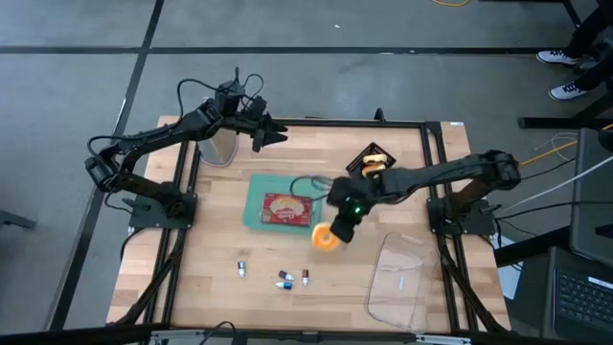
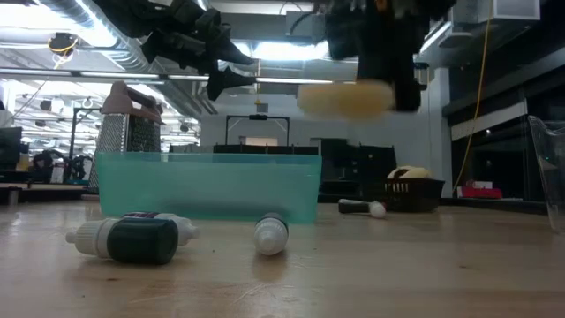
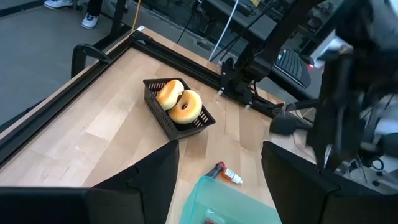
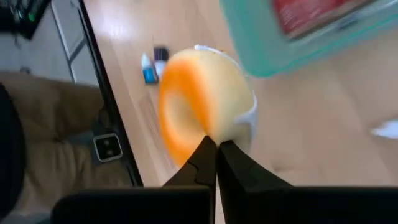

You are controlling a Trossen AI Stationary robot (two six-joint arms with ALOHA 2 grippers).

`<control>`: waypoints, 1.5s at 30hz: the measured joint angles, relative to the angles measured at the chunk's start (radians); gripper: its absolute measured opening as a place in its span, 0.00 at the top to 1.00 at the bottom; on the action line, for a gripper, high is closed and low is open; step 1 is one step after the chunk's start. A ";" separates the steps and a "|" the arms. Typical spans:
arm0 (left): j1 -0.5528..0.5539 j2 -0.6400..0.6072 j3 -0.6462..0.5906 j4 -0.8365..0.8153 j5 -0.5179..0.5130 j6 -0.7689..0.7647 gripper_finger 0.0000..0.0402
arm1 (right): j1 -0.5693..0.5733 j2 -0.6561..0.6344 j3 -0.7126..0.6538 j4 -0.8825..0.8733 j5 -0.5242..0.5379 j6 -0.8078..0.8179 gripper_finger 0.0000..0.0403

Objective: Pick & Place Food Item
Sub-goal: Put the white donut into the black bin

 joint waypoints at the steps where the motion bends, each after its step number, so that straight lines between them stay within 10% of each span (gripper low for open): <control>1: 0.000 0.000 0.000 0.004 0.000 0.000 0.44 | -0.007 -0.019 0.014 -0.025 0.019 0.000 1.00; 19: 0.000 0.000 0.000 0.028 -0.003 -0.023 0.44 | -0.200 -0.109 0.171 -0.481 0.574 0.219 1.00; 45: 0.000 0.000 0.000 0.028 -0.029 -0.026 0.44 | -0.380 0.052 0.095 -0.559 0.596 0.149 1.00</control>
